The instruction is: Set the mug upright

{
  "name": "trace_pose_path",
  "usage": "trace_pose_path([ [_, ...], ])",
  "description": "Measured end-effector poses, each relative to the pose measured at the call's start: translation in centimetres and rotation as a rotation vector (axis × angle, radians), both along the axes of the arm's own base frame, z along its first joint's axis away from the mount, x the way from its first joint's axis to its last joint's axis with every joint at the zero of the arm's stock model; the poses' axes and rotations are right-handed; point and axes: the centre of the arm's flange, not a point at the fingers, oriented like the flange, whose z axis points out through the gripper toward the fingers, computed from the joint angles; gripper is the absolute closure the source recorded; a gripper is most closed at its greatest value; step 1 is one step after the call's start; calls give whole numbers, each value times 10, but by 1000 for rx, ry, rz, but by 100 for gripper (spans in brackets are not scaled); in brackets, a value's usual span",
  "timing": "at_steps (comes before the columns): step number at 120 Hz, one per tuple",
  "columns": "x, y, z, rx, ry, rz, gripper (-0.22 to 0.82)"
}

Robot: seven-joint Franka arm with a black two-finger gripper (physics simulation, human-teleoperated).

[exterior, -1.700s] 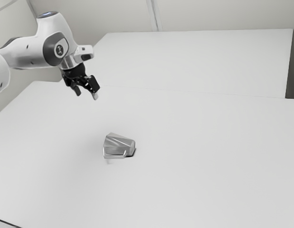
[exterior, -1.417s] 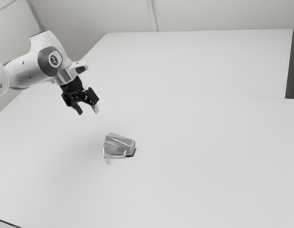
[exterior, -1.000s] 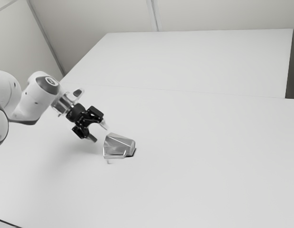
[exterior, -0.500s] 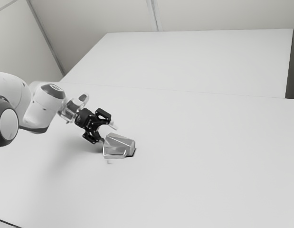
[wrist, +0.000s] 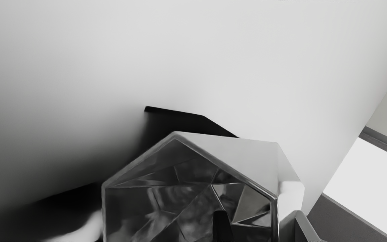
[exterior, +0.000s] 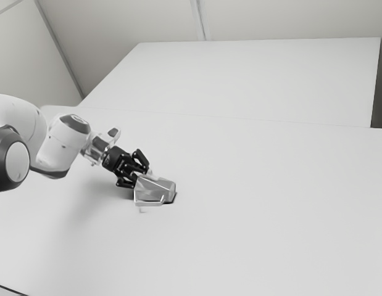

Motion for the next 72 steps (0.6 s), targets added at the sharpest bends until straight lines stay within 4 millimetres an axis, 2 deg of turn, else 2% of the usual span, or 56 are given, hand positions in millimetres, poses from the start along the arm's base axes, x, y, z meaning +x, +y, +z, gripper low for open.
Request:
trace_pose_path([
  [11, 0, -1, -1, 3, 8, 6, 60],
  [13, 0, -1, 0, 3, 9, 8, 65],
  [20, 1, -1, 0, 2, 12, 10, 69],
  [42, 2, -6, 8, -4, 9, 9, 69],
  [52, 2, -7, 17, -6, -2, 9, 75],
  [72, 3, -8, 31, -6, -19, 4, 78],
])
